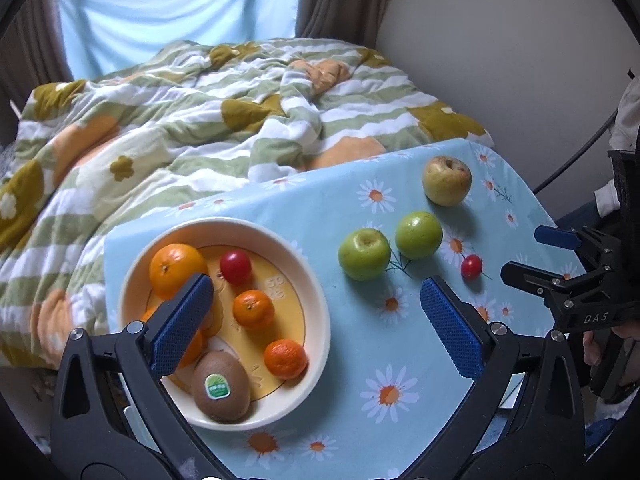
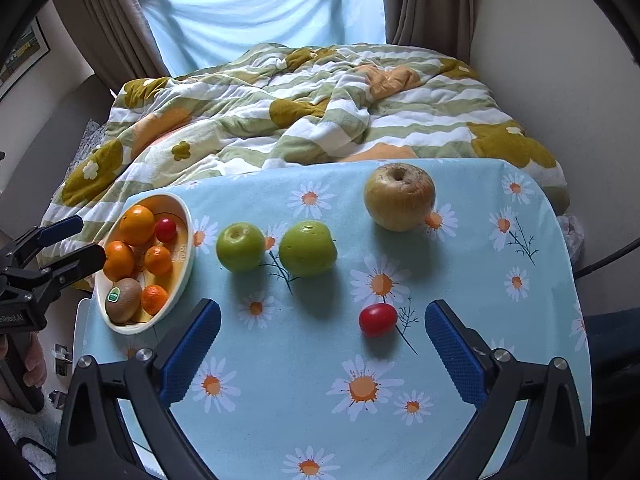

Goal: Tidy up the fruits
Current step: 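Move both grippers away from the bowl over the apples and tomato, then grasp a green apple with the left gripper while the right gripper grasps the red tomato, then carry the green apple into the bowl and open the left gripper while the right carries the tomato, then lower the red tomato into the bowl and open the right gripper, then move both grippers back over the last green apple and brown apple, then grasp the green apple with the left gripper while the right gripper grasps the brown apple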

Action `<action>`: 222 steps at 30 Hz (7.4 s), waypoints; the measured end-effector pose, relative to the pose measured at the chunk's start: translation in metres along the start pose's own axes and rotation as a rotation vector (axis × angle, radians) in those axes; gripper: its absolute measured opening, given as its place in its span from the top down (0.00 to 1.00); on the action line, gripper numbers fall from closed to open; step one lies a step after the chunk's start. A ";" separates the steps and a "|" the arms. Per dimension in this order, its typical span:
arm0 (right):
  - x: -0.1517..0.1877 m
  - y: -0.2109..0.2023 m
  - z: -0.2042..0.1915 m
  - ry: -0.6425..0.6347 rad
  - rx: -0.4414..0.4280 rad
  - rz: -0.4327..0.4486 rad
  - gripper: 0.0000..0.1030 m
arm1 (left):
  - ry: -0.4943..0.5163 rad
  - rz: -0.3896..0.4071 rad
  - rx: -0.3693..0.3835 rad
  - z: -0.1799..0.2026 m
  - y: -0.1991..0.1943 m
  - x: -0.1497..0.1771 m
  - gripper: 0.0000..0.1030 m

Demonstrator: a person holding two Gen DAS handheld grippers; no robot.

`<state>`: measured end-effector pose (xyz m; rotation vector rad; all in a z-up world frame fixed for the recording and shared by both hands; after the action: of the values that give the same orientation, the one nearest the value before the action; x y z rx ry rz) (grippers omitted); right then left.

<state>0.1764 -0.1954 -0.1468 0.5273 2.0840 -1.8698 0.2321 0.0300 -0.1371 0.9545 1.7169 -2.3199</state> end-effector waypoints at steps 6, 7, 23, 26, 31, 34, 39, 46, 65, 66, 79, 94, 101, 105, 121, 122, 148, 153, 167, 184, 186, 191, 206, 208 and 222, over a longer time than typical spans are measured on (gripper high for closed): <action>0.010 0.028 0.019 0.023 0.019 -0.036 0.01 | 0.074 -0.092 0.030 0.024 0.048 -0.011 0.00; 0.011 0.031 0.020 0.016 0.032 -0.041 0.01 | 0.086 -0.107 0.033 0.027 0.057 -0.012 0.00; 0.030 0.075 0.034 0.016 0.066 -0.127 0.14 | 0.201 -0.293 0.049 0.051 0.140 -0.006 0.23; 0.032 0.079 0.037 0.034 0.059 -0.136 0.17 | 0.215 -0.302 0.040 0.051 0.146 -0.005 0.33; 0.034 0.083 0.037 0.035 0.061 -0.142 0.28 | 0.216 -0.307 0.027 0.045 0.151 -0.005 0.43; 0.034 0.084 0.036 0.026 0.064 -0.140 0.33 | 0.213 -0.302 0.021 0.046 0.150 -0.003 0.43; 0.032 0.085 0.035 0.018 0.071 -0.133 0.36 | 0.192 -0.302 0.024 0.046 0.146 0.002 0.43; 0.031 0.085 0.033 -0.008 0.103 -0.120 0.48 | 0.179 -0.294 0.029 0.052 0.138 0.009 0.43; 0.027 0.051 0.011 -0.096 0.092 -0.043 0.69 | 0.053 -0.127 0.032 0.042 0.066 0.010 0.43; 0.026 0.046 0.007 -0.103 0.088 -0.033 0.69 | 0.046 -0.113 0.032 0.041 0.059 0.011 0.43; 0.012 0.008 -0.061 -0.197 -0.030 0.051 0.69 | -0.074 0.020 -0.025 -0.004 -0.023 0.035 0.43; -0.016 0.016 -0.129 -0.254 -0.139 0.093 0.69 | -0.204 0.068 -0.083 -0.072 -0.029 0.039 0.43; -0.033 0.040 -0.134 -0.300 -0.172 0.066 0.69 | -0.242 0.036 -0.113 -0.081 0.005 0.035 0.43; -0.042 0.054 -0.132 -0.326 -0.190 0.047 0.69 | -0.255 0.011 -0.141 -0.082 0.022 0.033 0.43; -0.055 0.076 -0.128 -0.381 -0.232 0.007 0.69 | -0.228 0.061 -0.195 -0.074 0.016 0.028 0.00; -0.056 0.075 -0.128 -0.383 -0.232 0.008 0.69 | -0.229 0.058 -0.201 -0.075 0.014 0.029 0.00; -0.048 0.097 -0.181 -0.524 -0.354 -0.020 0.69 | -0.317 -0.020 -0.252 -0.084 -0.018 0.097 0.00; -0.048 0.099 -0.181 -0.563 -0.310 0.000 0.69 | -0.334 -0.015 -0.254 -0.085 -0.022 0.102 0.00; -0.041 0.073 -0.166 -0.534 -0.271 0.073 0.03 | -0.351 -0.005 -0.247 -0.084 -0.039 0.112 0.00; -0.023 -0.028 -0.122 -0.372 -0.195 0.178 0.02 | -0.203 0.086 -0.227 -0.057 -0.087 0.075 0.00; -0.022 -0.036 -0.107 -0.343 -0.167 0.187 0.02 | -0.184 0.093 -0.227 -0.048 -0.087 0.068 0.00; -0.023 -0.045 -0.065 -0.300 -0.154 0.176 0.02 | -0.168 0.115 -0.200 -0.017 -0.083 0.052 0.00; -0.046 -0.007 0.064 -0.384 -0.146 0.100 0.02 | -0.238 0.085 -0.200 0.077 0.009 0.013 0.00; -0.051 0.005 0.077 -0.394 -0.142 0.085 0.02 | -0.246 0.074 -0.210 0.085 0.027 0.009 0.00; -0.070 0.086 0.104 -0.431 -0.208 -0.011 0.02 | -0.199 -0.010 -0.183 0.113 0.139 -0.002 0.09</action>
<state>0.2752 -0.2961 -0.2030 0.0529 1.9529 -1.5733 0.2459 -0.1212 -0.2317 0.6612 1.8140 -2.1347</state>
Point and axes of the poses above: each gripper's, at about its wrist camera, not at the fingertips, and y roughly the way its jaws point, z to its right, x to its underside, the point moved 4 cm from there along y, roughly the way its jaws point, and after that the axes turned 2 degrees about x, right-handed, at the moved point
